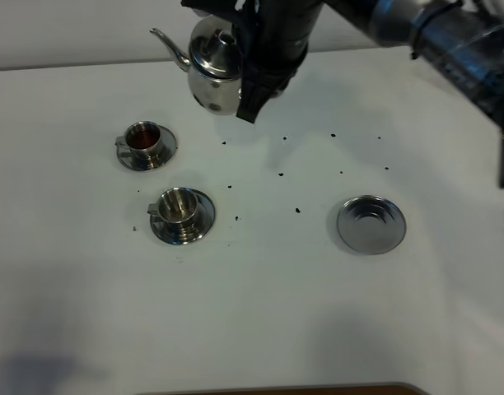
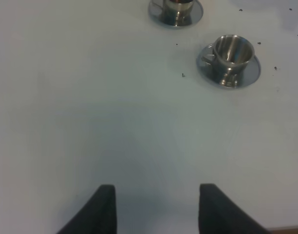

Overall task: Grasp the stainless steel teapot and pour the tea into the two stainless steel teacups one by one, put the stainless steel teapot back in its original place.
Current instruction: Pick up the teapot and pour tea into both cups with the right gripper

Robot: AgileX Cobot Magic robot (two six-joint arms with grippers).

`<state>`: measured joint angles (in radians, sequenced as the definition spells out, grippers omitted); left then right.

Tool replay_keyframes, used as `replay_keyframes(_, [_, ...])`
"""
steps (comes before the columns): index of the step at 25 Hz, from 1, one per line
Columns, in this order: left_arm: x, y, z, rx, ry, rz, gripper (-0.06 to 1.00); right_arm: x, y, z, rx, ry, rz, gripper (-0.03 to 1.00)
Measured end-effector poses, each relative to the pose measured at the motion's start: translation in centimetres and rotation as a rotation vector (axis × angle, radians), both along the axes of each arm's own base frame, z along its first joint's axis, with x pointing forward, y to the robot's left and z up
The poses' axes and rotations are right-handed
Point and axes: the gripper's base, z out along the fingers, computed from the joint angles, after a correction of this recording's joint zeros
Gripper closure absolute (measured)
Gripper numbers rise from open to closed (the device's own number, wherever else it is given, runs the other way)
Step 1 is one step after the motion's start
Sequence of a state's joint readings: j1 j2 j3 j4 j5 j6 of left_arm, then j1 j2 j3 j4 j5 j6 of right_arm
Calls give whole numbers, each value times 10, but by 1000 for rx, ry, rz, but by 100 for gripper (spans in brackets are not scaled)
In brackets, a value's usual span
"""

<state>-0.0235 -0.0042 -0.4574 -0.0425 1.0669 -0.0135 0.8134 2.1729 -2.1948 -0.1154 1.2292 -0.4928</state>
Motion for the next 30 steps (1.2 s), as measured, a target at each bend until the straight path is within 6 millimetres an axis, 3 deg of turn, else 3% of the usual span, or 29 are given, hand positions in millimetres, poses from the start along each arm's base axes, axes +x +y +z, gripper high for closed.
replay_keyframes(5, [0, 0, 0, 0, 0, 0, 49, -35, -9, 2, -54, 45, 20, 78])
replay_keyframes(12, [0, 0, 0, 0, 0, 0, 49, -70, -20, -41, -153, 90, 22, 78])
replay_keyframes(19, [0, 0, 0, 0, 0, 0, 49, -71, -23, -83, -112, -19, 73, 78])
replay_keyframes(26, [0, 0, 0, 0, 0, 0, 49, -76, -1, -116, -228, -184, 192, 78])
replay_keyframes(30, [0, 0, 0, 0, 0, 0, 49, -79, 8, -124, -308, -292, 245, 78])
